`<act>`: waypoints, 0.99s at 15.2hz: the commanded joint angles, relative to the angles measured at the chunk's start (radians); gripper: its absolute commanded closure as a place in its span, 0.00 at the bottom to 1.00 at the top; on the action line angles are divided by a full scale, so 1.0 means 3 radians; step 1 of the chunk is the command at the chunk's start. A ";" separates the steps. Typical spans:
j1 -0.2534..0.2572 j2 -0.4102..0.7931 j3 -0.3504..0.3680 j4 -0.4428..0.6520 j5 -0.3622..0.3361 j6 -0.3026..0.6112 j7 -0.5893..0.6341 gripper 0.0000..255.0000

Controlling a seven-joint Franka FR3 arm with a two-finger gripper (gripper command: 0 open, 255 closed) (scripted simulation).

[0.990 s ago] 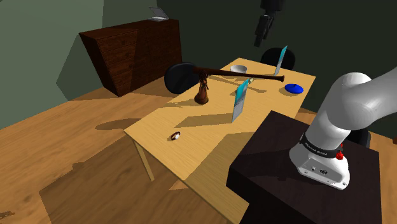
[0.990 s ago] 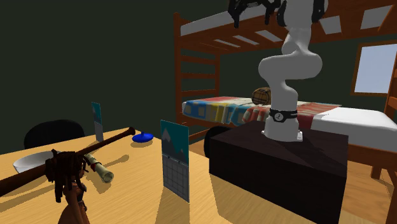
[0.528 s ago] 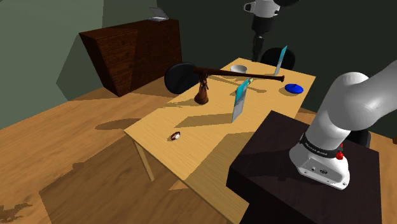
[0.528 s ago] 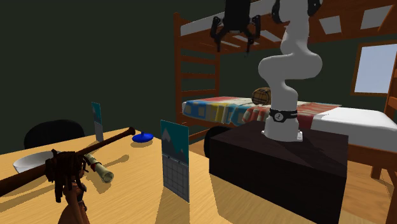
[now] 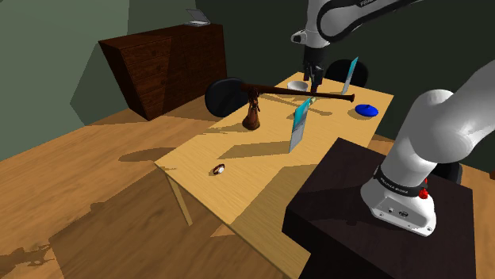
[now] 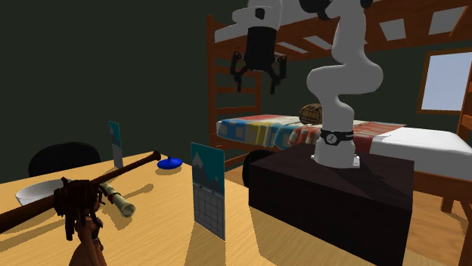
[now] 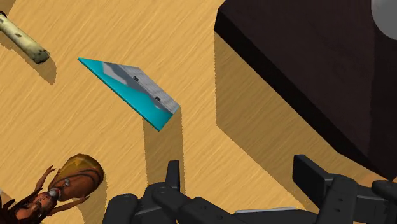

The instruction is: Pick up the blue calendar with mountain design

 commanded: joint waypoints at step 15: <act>0.0171 0.1788 -0.0425 0.0296 -0.0009 0.1402 -0.1695 0.00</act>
